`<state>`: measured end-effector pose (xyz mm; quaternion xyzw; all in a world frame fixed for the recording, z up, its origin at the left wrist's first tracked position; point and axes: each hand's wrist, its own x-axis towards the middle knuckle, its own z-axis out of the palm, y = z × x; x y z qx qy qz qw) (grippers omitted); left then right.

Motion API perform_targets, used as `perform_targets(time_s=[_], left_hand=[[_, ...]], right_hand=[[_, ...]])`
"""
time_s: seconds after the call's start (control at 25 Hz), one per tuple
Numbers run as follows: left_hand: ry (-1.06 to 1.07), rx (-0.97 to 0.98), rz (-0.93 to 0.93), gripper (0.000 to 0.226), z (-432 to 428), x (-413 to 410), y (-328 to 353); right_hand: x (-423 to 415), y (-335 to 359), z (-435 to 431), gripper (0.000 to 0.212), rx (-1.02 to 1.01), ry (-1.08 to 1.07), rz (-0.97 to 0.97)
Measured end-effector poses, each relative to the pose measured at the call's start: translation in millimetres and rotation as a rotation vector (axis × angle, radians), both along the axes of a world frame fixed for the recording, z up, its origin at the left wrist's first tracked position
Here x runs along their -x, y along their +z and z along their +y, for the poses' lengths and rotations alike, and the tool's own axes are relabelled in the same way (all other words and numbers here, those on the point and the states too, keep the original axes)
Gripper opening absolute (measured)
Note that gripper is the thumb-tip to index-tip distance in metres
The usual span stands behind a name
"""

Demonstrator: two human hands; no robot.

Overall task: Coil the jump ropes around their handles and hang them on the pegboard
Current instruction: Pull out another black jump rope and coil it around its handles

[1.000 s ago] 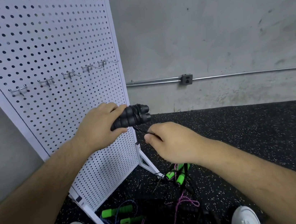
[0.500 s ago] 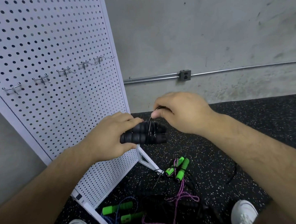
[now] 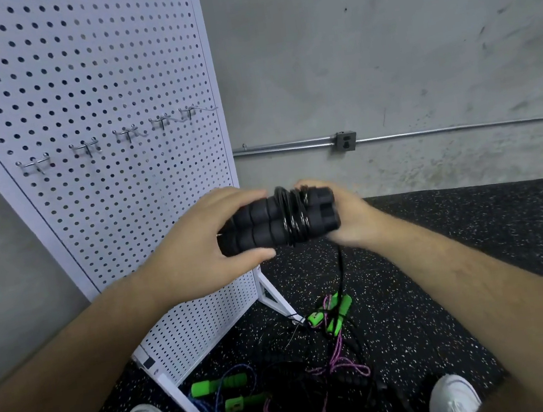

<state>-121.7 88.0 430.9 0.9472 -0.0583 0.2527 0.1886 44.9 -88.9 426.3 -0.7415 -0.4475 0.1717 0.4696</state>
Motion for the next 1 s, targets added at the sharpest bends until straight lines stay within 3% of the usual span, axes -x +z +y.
perform_targets(time_s=[0.08, 0.24, 0.4, 0.64, 1.0], left_hand=[[0.056, 0.009, -0.024, 0.071, 3, -5, 3], [0.159, -0.106, -0.035, 0.069, 29, -18, 0], [0.314, -0.191, -0.011, 0.068, 72, -27, -7], [0.329, -0.342, 0.121, 0.069, 88, -34, -29], [0.062, -0.243, 0.254, 0.059, 45, -38, -52]], right_hand=[[14, -17, 11, 0.033, 0.175, -0.028, -0.073], [47, -39, 28, 0.032, 0.114, 0.024, 0.033], [69, -42, 22, 0.035, 0.232, 0.091, -0.184], [74, 2, 2, 0.032, 0.246, 0.032, -0.392], [15, 14, -9, 0.026, 0.199, -0.152, -0.796]])
